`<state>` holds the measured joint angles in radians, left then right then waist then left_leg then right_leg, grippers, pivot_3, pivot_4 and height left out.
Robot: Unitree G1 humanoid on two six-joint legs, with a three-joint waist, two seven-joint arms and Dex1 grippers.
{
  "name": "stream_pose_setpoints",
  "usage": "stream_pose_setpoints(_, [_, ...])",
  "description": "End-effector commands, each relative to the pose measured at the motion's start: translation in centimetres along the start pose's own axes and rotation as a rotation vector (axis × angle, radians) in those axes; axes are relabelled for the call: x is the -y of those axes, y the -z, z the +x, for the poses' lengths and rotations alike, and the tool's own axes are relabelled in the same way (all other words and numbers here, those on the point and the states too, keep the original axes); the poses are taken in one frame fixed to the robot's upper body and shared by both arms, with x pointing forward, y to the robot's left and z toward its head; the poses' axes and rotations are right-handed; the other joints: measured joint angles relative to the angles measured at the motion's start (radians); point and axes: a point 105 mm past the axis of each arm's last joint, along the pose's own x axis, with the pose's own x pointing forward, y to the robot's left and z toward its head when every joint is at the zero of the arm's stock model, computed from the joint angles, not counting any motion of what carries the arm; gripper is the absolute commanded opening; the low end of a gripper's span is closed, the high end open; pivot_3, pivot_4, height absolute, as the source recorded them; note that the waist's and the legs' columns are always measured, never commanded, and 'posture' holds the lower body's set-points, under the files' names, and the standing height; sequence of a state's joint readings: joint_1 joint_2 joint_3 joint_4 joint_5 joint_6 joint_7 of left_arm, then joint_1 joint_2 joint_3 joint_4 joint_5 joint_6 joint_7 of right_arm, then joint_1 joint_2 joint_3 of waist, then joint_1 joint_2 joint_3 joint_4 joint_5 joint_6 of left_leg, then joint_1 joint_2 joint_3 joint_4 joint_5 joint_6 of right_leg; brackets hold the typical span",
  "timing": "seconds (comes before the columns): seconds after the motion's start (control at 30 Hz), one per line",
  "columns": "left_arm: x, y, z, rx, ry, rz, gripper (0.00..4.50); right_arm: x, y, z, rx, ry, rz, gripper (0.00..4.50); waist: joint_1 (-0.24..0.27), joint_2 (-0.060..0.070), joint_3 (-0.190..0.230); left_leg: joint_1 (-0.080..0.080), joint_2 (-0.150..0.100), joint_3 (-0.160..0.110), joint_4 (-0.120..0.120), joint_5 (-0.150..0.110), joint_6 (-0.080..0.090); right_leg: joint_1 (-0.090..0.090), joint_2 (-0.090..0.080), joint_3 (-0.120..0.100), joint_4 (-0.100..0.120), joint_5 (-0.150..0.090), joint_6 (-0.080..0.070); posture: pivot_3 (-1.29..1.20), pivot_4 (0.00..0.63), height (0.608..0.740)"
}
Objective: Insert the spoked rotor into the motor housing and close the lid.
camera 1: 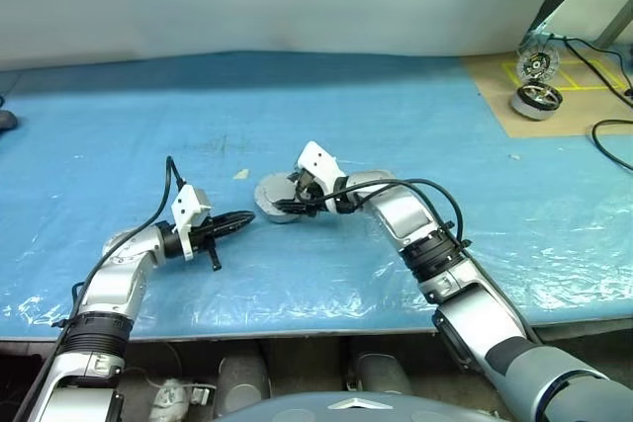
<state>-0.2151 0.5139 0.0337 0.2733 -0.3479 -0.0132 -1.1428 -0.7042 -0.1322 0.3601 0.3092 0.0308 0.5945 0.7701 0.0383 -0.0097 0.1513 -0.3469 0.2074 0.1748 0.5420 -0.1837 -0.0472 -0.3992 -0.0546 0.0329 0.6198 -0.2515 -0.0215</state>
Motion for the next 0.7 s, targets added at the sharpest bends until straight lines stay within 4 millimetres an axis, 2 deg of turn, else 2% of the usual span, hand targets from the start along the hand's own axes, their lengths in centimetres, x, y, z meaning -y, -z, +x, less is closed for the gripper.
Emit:
stream_pose_setpoints(0.03, [-0.1, -0.7, 0.0, 0.017, 0.000, 0.029, 0.00, -0.6, 5.2, 0.4, -0.133, -0.015, 0.225, 2.98, 0.000, 0.000, 0.000, 0.000, 0.000, 0.000, 0.000, 0.000, 0.000, 0.000, 0.000, 0.000, 0.000, 0.000, 0.000, 0.00, 0.150, 0.740])
stream_pose_setpoints(0.1, [0.0, -0.6, 0.0, 0.017, 0.002, 0.028, 0.00, -0.5, 3.2, 0.3, -0.034, -0.018, 0.171, 2.98, 0.002, 0.000, 0.000, -0.002, 0.000, 0.000, 0.000, 0.000, 0.000, -0.002, 0.000, 0.000, 0.000, 0.000, 0.000, 0.00, 0.150, 0.740])
stream_pose_setpoints(0.13, [0.0, -0.6, 0.1, 0.015, 0.006, 0.030, 0.00, -0.1, 2.9, 0.3, -0.029, 0.015, 0.109, 2.98, 0.002, 0.000, 0.000, -0.002, 0.000, 0.000, 0.000, 0.000, 0.000, -0.002, 0.000, 0.000, 0.000, 0.000, 0.000, 0.00, 0.150, 0.740])
stream_pose_setpoints(0.2, [0.0, -0.5, 0.1, 0.013, 0.010, 0.031, 0.00, -0.6, 2.4, 0.5, -0.014, -0.002, 0.042, 2.98, 0.000, 0.000, 0.000, -0.004, 0.000, 0.000, 0.000, 0.000, 0.000, -0.004, 0.000, 0.000, -0.002, 0.003, -0.005, 0.00, 0.150, 0.740])
stream_pose_setpoints(0.4, [-0.1, -0.7, 0.2, 0.014, 0.010, 0.035, 0.00, -1.4, -0.5, 0.5, 0.110, -0.071, 0.098, 2.98, 0.000, 0.000, 0.001, -0.009, 0.000, 0.000, -0.001, 0.000, -0.002, -0.005, 0.002, -0.002, -0.009, 0.004, -0.007, 0.00, 0.150, 0.740])
stream_pose_setpoints(0.7, [-0.1, -0.7, 0.1, 0.002, 0.012, 0.041, 0.00, -1.6, -1.0, 0.3, 0.107, -0.109, 0.073, 2.98, 0.000, -0.001, 0.001, -0.016, 0.000, -0.001, -0.001, -0.001, -0.005, -0.008, 0.003, -0.006, -0.011, 0.007, -0.003, 0.00, 0.150, 0.740])
